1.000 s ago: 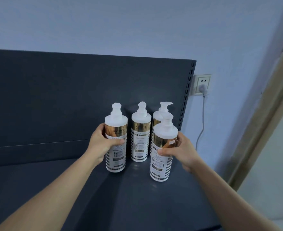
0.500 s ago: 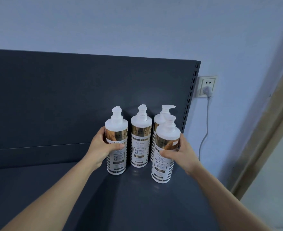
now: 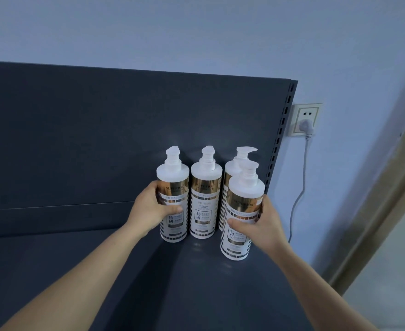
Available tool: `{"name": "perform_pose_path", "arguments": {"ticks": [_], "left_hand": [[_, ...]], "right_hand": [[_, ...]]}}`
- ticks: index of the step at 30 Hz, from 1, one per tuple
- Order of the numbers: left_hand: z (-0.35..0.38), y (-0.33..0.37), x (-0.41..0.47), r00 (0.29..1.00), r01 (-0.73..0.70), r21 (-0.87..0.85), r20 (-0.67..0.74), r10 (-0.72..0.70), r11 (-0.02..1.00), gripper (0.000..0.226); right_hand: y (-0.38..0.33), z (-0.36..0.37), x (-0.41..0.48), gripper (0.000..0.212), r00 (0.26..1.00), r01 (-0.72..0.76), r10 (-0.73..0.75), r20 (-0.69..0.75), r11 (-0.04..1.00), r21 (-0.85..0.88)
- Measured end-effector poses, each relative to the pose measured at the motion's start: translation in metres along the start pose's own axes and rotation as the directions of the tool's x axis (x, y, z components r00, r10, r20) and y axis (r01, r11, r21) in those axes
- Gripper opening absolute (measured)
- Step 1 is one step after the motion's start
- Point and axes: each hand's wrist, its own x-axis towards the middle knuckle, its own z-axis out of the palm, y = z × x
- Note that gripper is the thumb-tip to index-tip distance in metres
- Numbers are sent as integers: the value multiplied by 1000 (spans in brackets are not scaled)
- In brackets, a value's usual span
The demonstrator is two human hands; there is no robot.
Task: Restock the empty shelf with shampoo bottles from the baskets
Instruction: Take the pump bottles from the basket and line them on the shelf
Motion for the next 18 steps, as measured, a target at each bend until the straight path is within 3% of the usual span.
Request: {"name": "perform_pose_path", "arguments": {"ticks": [13, 18], "left_hand": [[3, -1, -4, 999, -51, 116, 23, 48, 992, 54], [-6, -10, -19, 988, -18, 331, 151, -34, 943, 66]], "right_hand": [[2, -1, -4, 67, 999, -16, 18, 34, 999, -49], [4, -7, -23, 95, 995, -84, 93, 36, 979, -188]]}}
